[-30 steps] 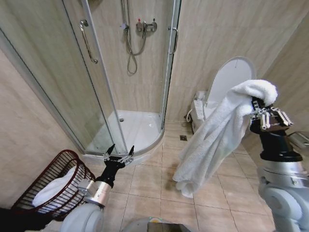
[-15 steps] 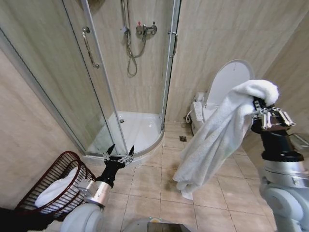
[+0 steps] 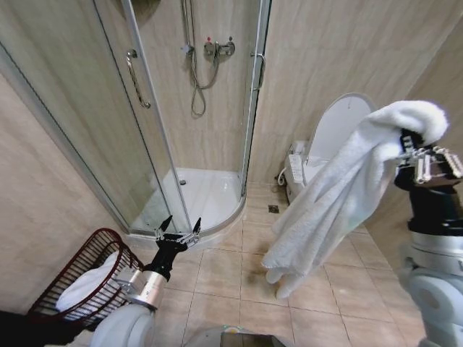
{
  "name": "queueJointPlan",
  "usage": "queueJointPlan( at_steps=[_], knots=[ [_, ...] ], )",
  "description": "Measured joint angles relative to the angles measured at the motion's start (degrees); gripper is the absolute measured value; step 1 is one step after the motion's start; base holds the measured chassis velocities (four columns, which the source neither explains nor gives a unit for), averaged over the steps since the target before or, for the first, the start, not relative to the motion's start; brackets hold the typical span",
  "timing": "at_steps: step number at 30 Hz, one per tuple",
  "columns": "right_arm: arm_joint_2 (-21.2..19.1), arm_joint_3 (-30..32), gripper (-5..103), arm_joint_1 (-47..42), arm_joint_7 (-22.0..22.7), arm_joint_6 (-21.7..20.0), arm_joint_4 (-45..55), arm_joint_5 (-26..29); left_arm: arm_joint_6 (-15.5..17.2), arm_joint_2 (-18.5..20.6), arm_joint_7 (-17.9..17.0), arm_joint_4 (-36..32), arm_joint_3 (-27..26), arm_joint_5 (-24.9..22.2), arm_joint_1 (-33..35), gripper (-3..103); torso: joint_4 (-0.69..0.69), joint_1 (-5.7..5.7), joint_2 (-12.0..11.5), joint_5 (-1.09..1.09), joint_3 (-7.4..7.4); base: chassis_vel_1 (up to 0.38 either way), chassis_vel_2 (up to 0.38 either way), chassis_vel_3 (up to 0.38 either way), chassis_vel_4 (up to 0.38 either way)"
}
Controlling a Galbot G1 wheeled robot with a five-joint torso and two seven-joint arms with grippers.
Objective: Discard the used towel into the hamper.
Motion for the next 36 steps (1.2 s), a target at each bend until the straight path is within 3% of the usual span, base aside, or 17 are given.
queueJointPlan(
  at_steps=[23, 36],
  knots=[
    [-0.1, -1.1, 12, 1.2, 0.7, 0.0, 0.0, 0.0, 0.0, 0.0, 0.0, 0.0, 0.0, 0.0, 0.0, 100, 0.00, 2.35, 5.6, 0.00, 3.29, 0.000, 0.000, 0.000, 0.000],
    [1.0, -1.9, 12, -0.8, 2.0, 0.9, 0.0, -3.2, 0.0, 0.0, 0.0, 0.0, 0.0, 0.0, 0.0, 100, 0.00, 3.72, 8.8, 0.00, 5.14, 0.000, 0.000, 0.000, 0.000]
  ],
)
